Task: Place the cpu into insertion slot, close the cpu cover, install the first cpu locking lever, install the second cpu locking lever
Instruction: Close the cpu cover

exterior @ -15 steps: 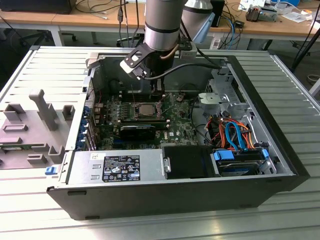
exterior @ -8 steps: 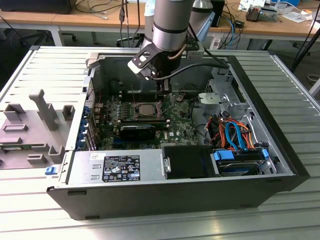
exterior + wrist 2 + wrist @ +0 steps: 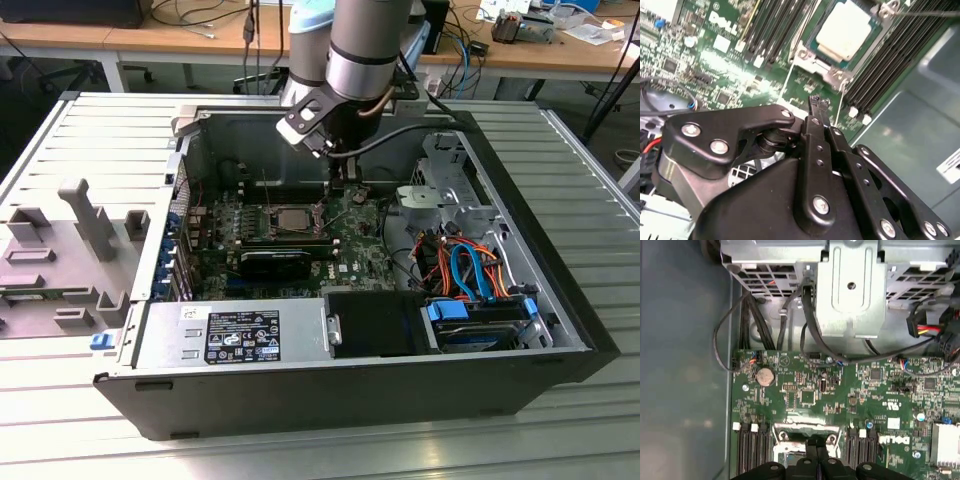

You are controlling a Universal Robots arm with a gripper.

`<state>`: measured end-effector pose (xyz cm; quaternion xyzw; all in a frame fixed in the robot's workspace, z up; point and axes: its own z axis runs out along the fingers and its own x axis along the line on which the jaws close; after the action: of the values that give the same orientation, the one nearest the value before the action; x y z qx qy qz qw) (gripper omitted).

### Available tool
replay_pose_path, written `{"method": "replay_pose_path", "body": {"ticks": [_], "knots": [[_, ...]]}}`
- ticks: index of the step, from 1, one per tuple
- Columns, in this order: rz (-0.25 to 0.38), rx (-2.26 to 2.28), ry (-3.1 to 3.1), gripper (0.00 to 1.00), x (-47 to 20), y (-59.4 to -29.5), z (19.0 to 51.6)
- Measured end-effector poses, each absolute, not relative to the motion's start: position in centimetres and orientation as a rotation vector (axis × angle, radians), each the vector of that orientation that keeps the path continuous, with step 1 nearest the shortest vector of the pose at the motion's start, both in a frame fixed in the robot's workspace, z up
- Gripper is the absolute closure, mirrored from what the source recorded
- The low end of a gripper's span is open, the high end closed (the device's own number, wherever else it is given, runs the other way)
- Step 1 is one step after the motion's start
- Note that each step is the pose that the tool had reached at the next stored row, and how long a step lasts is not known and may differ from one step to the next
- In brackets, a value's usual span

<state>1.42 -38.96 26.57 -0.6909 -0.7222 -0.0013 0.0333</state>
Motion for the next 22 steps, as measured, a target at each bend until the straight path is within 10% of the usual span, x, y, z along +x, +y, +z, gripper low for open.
{"method": "replay_pose_path", "body": {"ticks": [22], "knots": [[0.029, -2.108, -2.207, 0.89, 5.8, -38.8, 25.5]]}}
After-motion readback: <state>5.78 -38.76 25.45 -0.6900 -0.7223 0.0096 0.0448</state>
